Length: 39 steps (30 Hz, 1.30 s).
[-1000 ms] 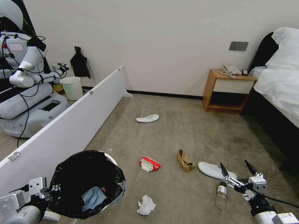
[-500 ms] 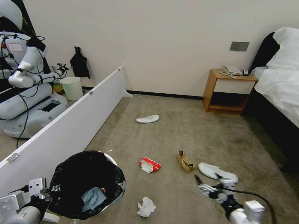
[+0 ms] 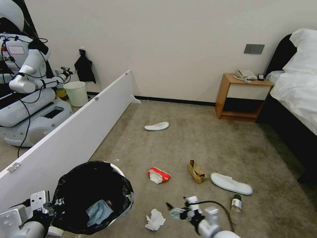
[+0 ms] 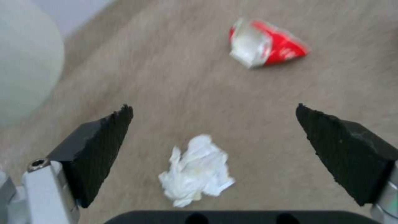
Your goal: Pick up the trash bin, then pick up the garbage from the floor and place it into the trash bin.
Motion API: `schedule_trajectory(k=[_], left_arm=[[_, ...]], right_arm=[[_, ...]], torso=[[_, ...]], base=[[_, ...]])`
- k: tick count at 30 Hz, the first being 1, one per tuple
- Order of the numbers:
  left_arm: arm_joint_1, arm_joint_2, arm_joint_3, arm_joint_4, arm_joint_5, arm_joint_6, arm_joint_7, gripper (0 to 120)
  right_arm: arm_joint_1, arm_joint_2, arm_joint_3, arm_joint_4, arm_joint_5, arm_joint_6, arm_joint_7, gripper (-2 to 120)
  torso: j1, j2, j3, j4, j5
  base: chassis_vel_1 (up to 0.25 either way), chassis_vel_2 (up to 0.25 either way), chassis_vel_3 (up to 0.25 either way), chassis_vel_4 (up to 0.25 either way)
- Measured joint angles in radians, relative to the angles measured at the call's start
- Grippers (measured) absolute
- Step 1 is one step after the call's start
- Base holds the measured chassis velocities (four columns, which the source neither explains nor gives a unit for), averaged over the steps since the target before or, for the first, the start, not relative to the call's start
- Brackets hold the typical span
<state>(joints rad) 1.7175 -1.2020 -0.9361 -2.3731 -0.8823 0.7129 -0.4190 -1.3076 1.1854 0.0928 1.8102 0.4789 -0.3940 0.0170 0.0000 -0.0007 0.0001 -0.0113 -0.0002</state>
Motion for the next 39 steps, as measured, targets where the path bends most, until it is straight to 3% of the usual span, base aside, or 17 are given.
schedule_trajectory(k=[7,22,39], left_arm=[[0.012,-0.006,-0.007,-0.016,0.002,0.001,0.000,3],[0.017,-0.005,-0.004,-0.028,0.006,0.001,-0.001,3],[0.021,-0.004,-0.010,-0.034,0.004,0.001,-0.001,3]], right_arm=[[0.115,0.050,-0.142,-0.121,-0.023,-0.067,0.069,100],[0.172,0.108,-0.215,-0.267,-0.048,-0.172,0.156,100],[0.220,0.138,-0.228,-0.346,-0.040,-0.176,0.161,100]], torso=[[0.000,0.000,0.000,0.0001,-0.0001],[0.000,0.000,0.000,0.0001,0.0000],[0.000,0.000,0.000,0.0001,0.0000]], base=[[0.000,0.000,0.000,0.000],[0.000,0.000,0.000,0.000],[0.000,0.000,0.000,0.000]])
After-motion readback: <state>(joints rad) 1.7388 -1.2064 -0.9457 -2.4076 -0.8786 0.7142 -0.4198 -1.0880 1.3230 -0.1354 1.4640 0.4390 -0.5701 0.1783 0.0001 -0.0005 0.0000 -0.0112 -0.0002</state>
